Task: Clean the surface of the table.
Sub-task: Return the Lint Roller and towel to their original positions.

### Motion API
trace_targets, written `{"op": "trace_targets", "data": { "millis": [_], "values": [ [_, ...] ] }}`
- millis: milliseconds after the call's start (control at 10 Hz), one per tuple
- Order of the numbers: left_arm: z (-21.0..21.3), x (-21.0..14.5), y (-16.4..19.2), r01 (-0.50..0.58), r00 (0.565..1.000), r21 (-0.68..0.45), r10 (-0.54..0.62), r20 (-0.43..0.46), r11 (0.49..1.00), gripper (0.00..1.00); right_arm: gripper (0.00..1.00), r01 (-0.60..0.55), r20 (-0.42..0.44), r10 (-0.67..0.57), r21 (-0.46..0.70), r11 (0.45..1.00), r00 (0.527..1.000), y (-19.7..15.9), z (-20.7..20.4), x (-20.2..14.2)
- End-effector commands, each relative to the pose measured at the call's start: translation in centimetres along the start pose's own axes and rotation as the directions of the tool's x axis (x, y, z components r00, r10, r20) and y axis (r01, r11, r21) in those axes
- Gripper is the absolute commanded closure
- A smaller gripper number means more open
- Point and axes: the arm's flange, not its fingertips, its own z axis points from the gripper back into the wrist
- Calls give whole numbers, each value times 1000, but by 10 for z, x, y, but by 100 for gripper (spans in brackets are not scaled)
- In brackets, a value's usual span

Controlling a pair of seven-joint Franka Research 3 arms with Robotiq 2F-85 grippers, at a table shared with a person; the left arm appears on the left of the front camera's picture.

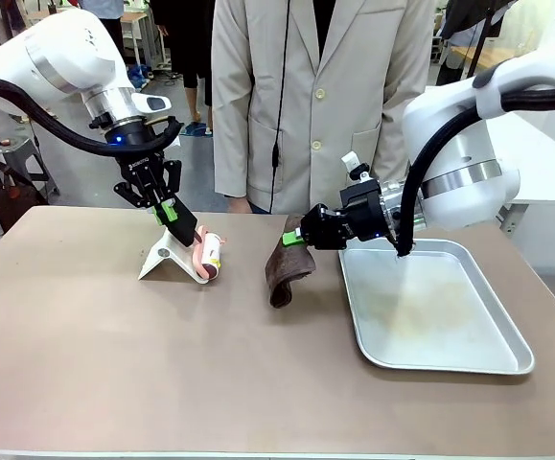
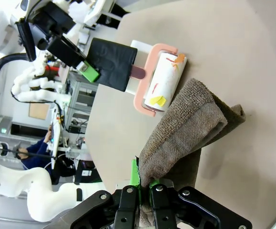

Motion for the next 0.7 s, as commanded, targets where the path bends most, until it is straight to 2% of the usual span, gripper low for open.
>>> {"op": "trace_targets", "data": {
  "millis": [0,600],
  "values": [
    [6,5,3,-24,1000,10,24,9,1000,84,93,-9,27,8,25,1000,1000,-1,2,-4],
    [3,15,30,-25,999,-45,23,-35,999,84,93,-10,27,10,20,1000,1000,1,1,-4]
  ]
}}
